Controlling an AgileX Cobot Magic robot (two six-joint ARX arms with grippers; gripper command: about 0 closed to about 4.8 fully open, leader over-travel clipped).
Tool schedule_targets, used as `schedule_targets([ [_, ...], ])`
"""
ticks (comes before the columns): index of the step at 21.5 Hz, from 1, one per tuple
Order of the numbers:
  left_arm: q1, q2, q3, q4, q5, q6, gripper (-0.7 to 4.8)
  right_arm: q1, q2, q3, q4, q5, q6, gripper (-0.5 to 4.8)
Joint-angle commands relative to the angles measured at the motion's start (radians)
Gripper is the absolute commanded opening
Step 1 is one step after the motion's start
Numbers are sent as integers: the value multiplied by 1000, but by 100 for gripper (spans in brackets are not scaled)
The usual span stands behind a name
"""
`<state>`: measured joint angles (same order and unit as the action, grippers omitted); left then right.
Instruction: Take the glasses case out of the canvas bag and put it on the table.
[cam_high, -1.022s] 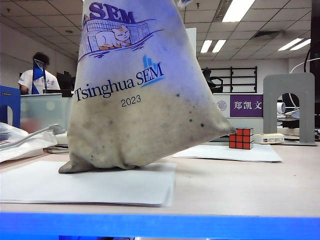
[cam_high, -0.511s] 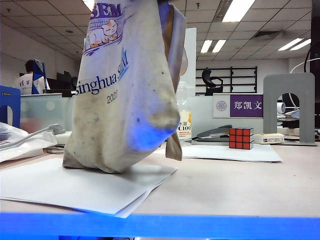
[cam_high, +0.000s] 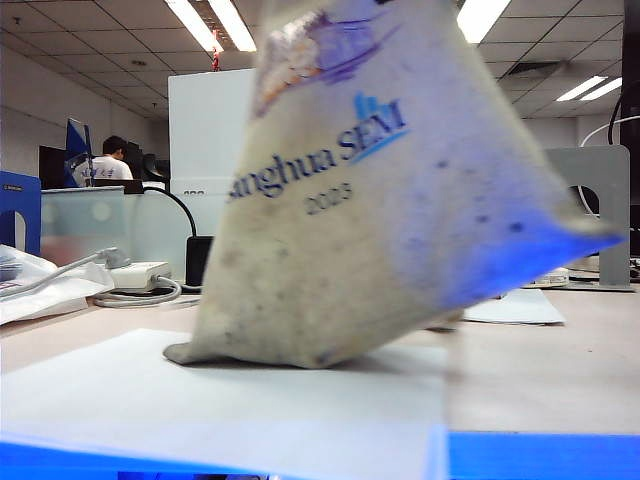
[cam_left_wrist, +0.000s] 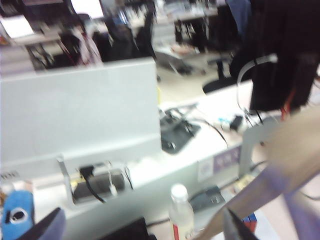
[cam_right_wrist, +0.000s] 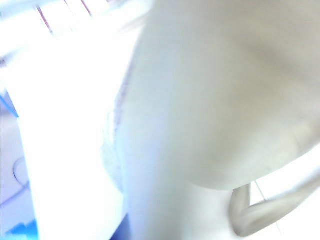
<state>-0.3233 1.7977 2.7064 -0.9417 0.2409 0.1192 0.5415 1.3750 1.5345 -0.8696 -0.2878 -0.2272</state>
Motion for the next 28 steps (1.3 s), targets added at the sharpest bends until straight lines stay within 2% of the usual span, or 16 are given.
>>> schedule_targets([
  [1,23,-13,5,16,-25,1,409,-55,-37,7,-26,-7,-55,-7],
  [4,23,-15,5,-8,-77,1,409,-95,-49,18,-38,-4,-132,-7],
  [7,23,-16,5,-63,-116,1,408,-130,-43,88,-1,-34,-129,-7],
  [12,23,-16,1,-154,-122,0,403,-179,-13,293,147,-310,143,-7],
  [15,23,-17,-15,-169,-71,0,403,-179,3,381,202,-347,220,-7],
  [17,23,-19,-34,-175,4,-21,402,-179,9,439,208,-347,256,-7],
  [20,22,-19,-64,-173,331,-76,398,-179,6,467,220,-394,297,-7],
  [21,22,-19,-72,-172,378,-79,399,-179,4,467,219,-412,309,-7],
  [24,19,-14,-125,-169,591,-171,399,-179,-8,467,215,-452,314,-7],
  [25,19,-10,-142,-189,706,-198,399,-179,-10,465,215,-452,314,-7],
  [26,19,-8,-151,-201,750,-200,399,-179,-10,465,214,-452,314,-7],
  [28,9,-8,-171,-223,658,-187,400,-179,-10,465,216,-460,333,-7],
])
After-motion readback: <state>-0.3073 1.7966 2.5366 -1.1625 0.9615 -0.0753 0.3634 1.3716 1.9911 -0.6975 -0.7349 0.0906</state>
